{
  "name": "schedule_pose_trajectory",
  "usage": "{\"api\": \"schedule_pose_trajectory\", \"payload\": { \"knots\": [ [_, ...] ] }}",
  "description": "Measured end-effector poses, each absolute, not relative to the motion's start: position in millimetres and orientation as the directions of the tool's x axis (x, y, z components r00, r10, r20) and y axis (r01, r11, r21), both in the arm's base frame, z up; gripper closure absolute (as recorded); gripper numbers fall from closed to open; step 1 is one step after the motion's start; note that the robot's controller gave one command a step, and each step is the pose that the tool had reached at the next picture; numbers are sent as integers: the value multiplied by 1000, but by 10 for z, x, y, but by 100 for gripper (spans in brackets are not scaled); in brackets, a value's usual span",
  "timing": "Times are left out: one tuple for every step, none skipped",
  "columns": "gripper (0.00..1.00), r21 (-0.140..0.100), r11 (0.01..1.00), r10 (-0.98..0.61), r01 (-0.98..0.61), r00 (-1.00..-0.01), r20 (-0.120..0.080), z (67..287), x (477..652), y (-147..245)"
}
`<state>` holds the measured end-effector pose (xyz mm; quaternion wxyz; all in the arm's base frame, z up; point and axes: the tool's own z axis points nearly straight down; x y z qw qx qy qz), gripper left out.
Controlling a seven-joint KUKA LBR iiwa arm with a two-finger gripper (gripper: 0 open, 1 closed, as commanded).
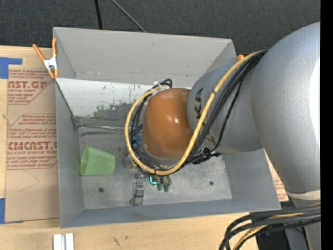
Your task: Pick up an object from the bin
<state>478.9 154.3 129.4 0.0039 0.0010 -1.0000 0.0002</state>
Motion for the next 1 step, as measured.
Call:
{"api": "schedule_pose_trajectory", "payload": {
  "knots": [
    [0, -11, 998, -64, -64, -998, -15, 832, 4984, 1989]
  ]
}}
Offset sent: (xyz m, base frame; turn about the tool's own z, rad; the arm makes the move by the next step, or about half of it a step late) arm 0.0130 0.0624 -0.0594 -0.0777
